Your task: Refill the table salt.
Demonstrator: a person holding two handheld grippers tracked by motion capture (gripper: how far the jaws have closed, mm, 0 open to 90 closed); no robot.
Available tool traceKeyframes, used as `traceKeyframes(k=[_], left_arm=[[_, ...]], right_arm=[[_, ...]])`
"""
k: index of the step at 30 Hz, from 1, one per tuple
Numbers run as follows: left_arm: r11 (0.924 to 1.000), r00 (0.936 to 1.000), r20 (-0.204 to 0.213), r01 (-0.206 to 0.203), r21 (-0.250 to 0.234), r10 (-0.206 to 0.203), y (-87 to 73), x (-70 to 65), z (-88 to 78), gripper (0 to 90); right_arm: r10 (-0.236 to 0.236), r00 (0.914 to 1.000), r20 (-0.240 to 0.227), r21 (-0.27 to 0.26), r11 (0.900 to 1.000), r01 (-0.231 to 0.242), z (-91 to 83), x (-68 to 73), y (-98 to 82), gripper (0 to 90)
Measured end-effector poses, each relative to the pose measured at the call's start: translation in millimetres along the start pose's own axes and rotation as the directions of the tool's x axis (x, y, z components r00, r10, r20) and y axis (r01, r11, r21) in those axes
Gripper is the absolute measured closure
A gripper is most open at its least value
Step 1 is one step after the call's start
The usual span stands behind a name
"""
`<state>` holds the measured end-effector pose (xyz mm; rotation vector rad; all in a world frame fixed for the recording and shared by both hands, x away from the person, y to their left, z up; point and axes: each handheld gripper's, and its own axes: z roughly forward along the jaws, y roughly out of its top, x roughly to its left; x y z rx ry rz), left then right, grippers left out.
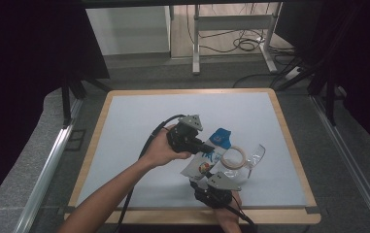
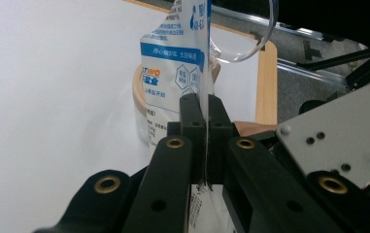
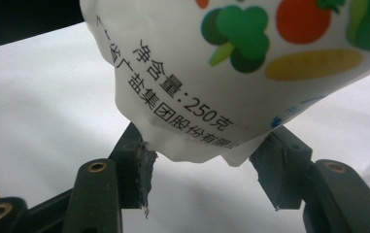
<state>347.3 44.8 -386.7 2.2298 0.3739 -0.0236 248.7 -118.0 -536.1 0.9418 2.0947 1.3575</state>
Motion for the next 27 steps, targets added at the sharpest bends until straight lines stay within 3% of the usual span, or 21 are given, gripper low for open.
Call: traceKeyframes(k=[4, 7, 11, 19, 21, 24, 27], left_arm=[[0.9999, 1.0000, 0.001, -0.008, 0.012, 0.008, -2.0, 1.9, -4.4, 90.0], [0.9993, 0.9996, -0.010, -0.024, 0.028, 0.025, -3.4, 1.8, -4.8, 90.0], [0.9994, 0.9999, 0.003, -0.016, 0.031, 0.016, -4.5, 0.1, -4.6, 90.0], [0.9992, 0.9992, 0.011, -0.040, 0.006, 0.040, 2.9, -10.2, -17.2, 90.0], [0.9990, 0.9989, 0.018, -0.044, 0.004, 0.044, 3.3, -11.6, -17.8, 90.0], [0.9979, 0.9974, 0.033, -0.064, 0.000, 0.064, 4.6, -16.6, -18.6, 90.0], [0.9982, 0.9973, 0.043, -0.059, 0.000, 0.059, 5.0, -15.6, -17.2, 90.0]], right_arm=[[-0.027, 0.9978, -0.060, 0.011, 1.000, 0.028, -3.2, -3.3, 0.7, 43.9], [-0.017, 0.9953, -0.096, 0.006, 1.000, 0.018, -9.6, -9.1, -0.2, 43.2], [-0.014, 0.9970, -0.076, -0.010, 1.000, 0.013, -15.9, -16.6, 0.9, 43.2], [-0.065, 0.9976, 0.026, 0.024, 0.998, 0.064, -6.9, -10.6, 1.6, 31.9], [-0.056, 0.9980, 0.029, 0.009, 0.998, 0.056, -5.5, -10.0, 4.0, 31.4], [-0.094, 0.9952, 0.030, 0.002, 0.996, 0.094, -3.4, -8.0, 7.3, 30.9], [-0.110, 0.9940, 0.002, -0.025, 0.994, 0.110, -3.0, -7.3, 8.3, 31.5]])
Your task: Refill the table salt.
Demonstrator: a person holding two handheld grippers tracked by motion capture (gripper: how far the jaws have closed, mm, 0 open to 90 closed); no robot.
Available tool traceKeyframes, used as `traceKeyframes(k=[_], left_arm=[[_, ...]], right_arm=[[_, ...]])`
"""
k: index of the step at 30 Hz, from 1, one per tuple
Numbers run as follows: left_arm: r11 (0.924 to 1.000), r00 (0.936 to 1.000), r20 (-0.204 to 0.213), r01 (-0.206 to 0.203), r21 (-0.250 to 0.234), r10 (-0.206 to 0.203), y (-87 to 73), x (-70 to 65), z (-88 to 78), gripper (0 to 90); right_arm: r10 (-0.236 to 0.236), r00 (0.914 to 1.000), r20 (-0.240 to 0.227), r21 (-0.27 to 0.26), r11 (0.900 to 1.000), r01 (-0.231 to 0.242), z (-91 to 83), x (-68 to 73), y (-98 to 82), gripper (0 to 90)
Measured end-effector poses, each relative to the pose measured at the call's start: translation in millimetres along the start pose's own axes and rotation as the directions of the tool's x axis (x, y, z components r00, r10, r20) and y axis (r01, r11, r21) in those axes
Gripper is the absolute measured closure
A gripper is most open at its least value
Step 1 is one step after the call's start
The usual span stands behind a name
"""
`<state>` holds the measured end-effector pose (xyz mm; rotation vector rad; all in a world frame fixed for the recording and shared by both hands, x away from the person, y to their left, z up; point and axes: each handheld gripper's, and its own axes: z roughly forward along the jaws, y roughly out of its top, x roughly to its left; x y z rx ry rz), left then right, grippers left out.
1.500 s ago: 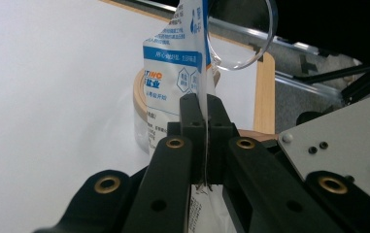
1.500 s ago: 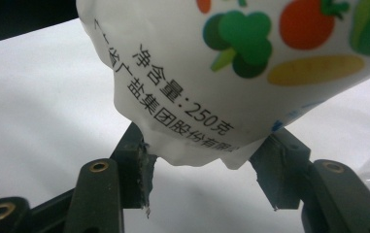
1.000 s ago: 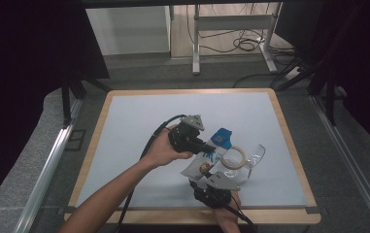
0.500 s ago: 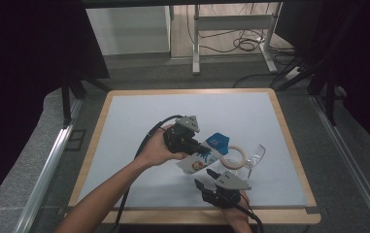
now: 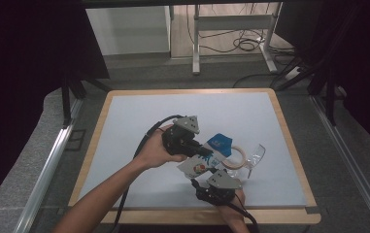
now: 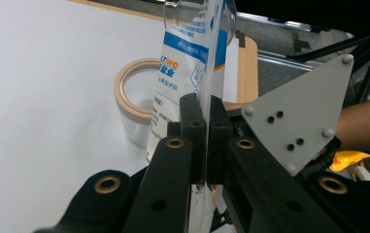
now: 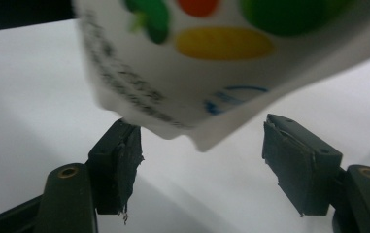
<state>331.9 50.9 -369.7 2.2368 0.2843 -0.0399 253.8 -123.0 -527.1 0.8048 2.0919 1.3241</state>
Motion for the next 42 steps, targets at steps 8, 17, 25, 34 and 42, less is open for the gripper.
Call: traceKeyframes(k=[8, 17, 25, 34, 42], left_arm=[[0.9998, 0.9998, -0.003, 0.019, 0.006, -0.019, 2.9, 4.6, 8.8, 90.0], [0.9976, 0.9973, -0.025, 0.069, -0.008, -0.069, 5.6, 9.4, 16.5, 90.0], [0.9965, 0.9955, -0.044, 0.084, -0.001, -0.084, 10.8, 12.0, 22.5, 90.0], [0.9946, 0.9924, -0.067, 0.104, 0.006, -0.103, 14.6, 17.7, 27.4, 90.0], [0.9940, 0.9917, -0.078, 0.105, 0.030, -0.102, 21.2, 19.7, 31.0, 90.0]], right_arm=[[-0.045, 0.9988, 0.019, -0.043, 0.998, 0.045, -1.6, 3.7, 0.3, 44.0], [0.029, 0.9995, 0.007, -0.038, 0.999, -0.029, -1.2, 9.4, 2.3, 46.0], [0.103, 0.9941, -0.033, -0.043, 0.994, -0.104, -0.7, 8.9, 4.5, 47.0], [0.152, 0.9874, -0.045, -0.055, 0.987, -0.154, 0.3, 5.3, 3.8, 46.9], [0.182, 0.9827, -0.031, -0.069, 0.980, -0.184, 1.7, 5.3, 4.3, 47.0]])
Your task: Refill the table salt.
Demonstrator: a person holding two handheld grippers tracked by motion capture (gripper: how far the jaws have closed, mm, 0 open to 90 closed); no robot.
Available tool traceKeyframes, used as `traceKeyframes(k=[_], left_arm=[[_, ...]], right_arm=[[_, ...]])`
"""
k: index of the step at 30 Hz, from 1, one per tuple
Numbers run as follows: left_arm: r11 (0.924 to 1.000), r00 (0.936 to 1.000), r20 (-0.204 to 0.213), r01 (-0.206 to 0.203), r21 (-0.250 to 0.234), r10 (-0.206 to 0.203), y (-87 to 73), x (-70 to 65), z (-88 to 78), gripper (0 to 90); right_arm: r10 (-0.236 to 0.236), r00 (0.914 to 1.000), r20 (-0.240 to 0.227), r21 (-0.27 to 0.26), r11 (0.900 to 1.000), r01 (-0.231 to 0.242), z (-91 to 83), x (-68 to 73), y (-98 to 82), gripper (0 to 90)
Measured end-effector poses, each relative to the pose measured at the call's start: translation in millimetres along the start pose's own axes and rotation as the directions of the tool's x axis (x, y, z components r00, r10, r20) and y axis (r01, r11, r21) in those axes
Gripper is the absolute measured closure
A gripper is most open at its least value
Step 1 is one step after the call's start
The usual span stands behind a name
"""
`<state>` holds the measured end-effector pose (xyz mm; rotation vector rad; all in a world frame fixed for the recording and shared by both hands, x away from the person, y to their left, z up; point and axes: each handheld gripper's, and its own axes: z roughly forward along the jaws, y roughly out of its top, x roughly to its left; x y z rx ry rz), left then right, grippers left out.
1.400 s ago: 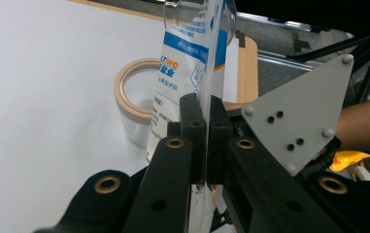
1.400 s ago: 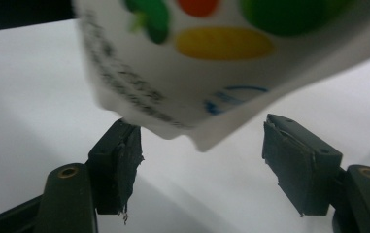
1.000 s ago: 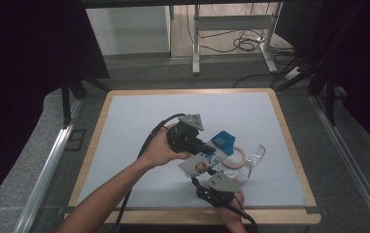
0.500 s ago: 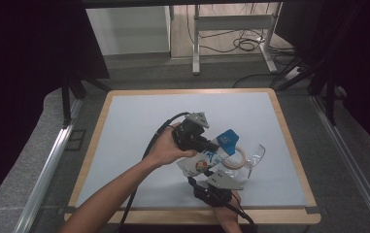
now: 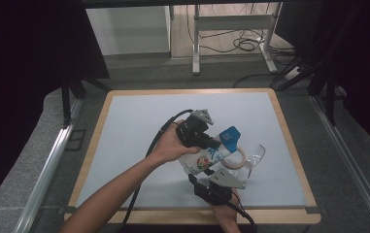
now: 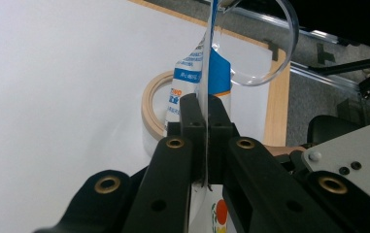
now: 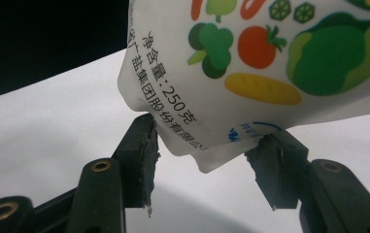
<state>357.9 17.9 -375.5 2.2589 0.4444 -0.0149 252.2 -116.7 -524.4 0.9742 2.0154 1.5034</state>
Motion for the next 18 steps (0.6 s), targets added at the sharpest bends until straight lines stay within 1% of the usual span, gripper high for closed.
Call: traceKeyframes(k=[3, 4, 5, 8, 12, 13, 14, 15, 18], left_arm=[[0.9999, 1.0000, -0.004, -0.001, 0.013, 0.001, 3.1, -0.9, 2.1, 90.0], [0.9997, 0.9999, -0.008, -0.007, 0.025, 0.007, 4.4, -1.3, 3.3, 90.0], [0.9997, 0.9999, -0.008, -0.007, 0.025, 0.007, 4.4, -1.3, 3.3, 90.0], [0.9992, 0.9999, -0.011, -0.011, 0.040, 0.011, 7.3, -1.4, 5.8, 90.0], [0.9985, 0.9998, -0.018, -0.006, 0.055, 0.007, 10.1, 0.6, 7.0, 90.0], [0.9984, 0.9998, -0.020, -0.005, 0.057, 0.006, 10.7, 1.1, 7.2, 90.0], [0.9979, 0.9997, -0.023, -0.007, 0.064, 0.009, 11.6, 1.4, 7.3, 90.0], [0.9976, 0.9996, -0.029, -0.006, 0.070, 0.008, 13.1, 2.0, 7.8, 90.0], [0.9972, 0.9994, -0.034, -0.006, 0.075, 0.009, 14.9, 2.2, 8.1, 90.0]], right_arm=[[0.006, 1.0000, 0.008, -0.005, 1.000, -0.006, -0.1, -0.4, 0.3, 47.0], [0.012, 0.9999, 0.010, -0.005, 1.000, -0.012, -0.1, -0.2, 0.2, 47.1], [0.012, 0.9999, 0.010, -0.005, 1.000, -0.012, -0.1, -0.2, 0.2, 47.1], [0.038, 0.9992, 0.017, -0.006, 0.999, -0.037, 0.9, 0.5, 0.4, 47.0], [0.055, 0.9980, 0.031, -0.018, 0.998, -0.054, 3.7, 2.9, 0.9, 47.0], [0.061, 0.9974, 0.039, -0.028, 0.998, -0.060, 5.4, 4.6, 1.4, 47.0], [0.061, 0.9974, 0.039, -0.028, 0.998, -0.060, 5.4, 4.6, 1.4, 47.0], [0.075, 0.9964, 0.039, -0.031, 0.997, -0.074, 6.6, 5.5, 2.3, 47.0], [0.084, 0.9957, 0.039, -0.039, 0.996, -0.083, 8.1, 5.2, 3.3, 47.0]])
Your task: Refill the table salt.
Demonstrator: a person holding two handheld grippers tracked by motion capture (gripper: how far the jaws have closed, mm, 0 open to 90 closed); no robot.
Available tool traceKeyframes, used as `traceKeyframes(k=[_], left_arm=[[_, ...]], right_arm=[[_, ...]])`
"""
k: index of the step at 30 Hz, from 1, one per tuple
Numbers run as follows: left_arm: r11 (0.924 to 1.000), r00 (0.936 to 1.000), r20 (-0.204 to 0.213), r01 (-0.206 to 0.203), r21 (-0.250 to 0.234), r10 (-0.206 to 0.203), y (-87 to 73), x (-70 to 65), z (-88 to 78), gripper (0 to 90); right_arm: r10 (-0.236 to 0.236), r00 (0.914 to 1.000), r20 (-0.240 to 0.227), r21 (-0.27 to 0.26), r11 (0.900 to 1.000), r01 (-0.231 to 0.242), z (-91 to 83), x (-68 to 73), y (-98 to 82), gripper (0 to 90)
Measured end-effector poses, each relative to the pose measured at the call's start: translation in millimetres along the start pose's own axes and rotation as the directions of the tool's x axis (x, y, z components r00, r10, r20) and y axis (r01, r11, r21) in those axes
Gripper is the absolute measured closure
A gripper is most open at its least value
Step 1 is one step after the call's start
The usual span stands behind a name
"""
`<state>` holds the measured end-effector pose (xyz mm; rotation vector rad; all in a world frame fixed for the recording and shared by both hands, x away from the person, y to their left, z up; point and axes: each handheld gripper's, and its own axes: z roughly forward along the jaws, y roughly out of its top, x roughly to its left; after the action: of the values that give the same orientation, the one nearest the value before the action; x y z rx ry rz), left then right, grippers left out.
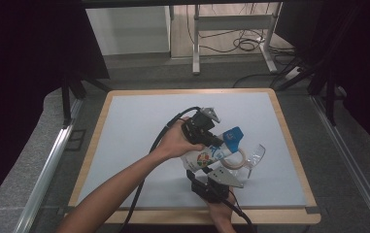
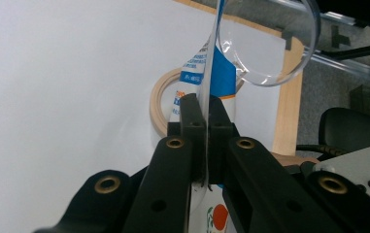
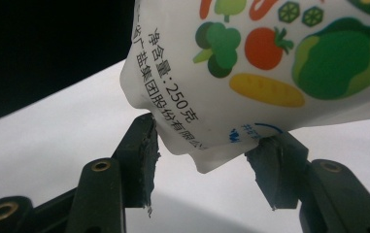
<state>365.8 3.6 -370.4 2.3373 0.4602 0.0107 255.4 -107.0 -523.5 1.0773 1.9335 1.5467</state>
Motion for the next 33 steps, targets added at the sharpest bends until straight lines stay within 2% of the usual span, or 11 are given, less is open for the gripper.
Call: traceKeyframes(k=[4, 10, 15, 20, 22, 28, 33], left_arm=[[0.9998, 0.9999, -0.011, -0.003, 0.021, 0.003, 3.4, -1.0, 0.7, 90.0], [0.9991, 0.9998, -0.021, -0.004, 0.043, 0.005, 8.2, -0.8, 3.3, 90.0], [0.9984, 0.9998, -0.021, 0.002, 0.057, -0.001, 9.7, 1.9, 9.0, 90.0], [0.9976, 0.9998, -0.018, 0.006, 0.069, -0.005, 9.9, 3.0, 14.5, 90.0], [0.9965, 0.9997, -0.021, -0.010, 0.083, 0.011, 10.5, 4.5, 16.3, 90.0], [0.9943, 0.9997, -0.025, 0.002, 0.106, 0.001, 11.8, 4.7, 20.6, 90.0], [0.9933, 0.9996, -0.028, -0.001, 0.116, 0.004, 14.1, 3.9, 23.3, 90.0]], right_arm=[[-0.009, 1.0000, -0.001, -0.009, 1.000, 0.009, 1.6, -0.6, 1.3, 46.9], [0.003, 0.9998, -0.019, -0.015, 1.000, -0.003, 2.2, -3.2, 2.8, 46.8], [0.029, 0.9989, -0.036, -0.011, 1.000, -0.029, 2.4, -4.4, 3.2, 46.6], [0.037, 0.9988, -0.033, -0.012, 0.999, -0.037, 5.2, -4.5, 1.3, 46.4], [0.053, 0.9979, -0.037, -0.012, 0.999, -0.053, 6.3, -5.5, 0.8, 46.4], [0.083, 0.9959, -0.038, -0.015, 0.996, -0.083, 8.2, -5.3, -0.6, 46.4], [0.078, 0.9962, -0.040, -0.029, 0.996, -0.079, 8.5, -5.9, -0.2, 46.4]])
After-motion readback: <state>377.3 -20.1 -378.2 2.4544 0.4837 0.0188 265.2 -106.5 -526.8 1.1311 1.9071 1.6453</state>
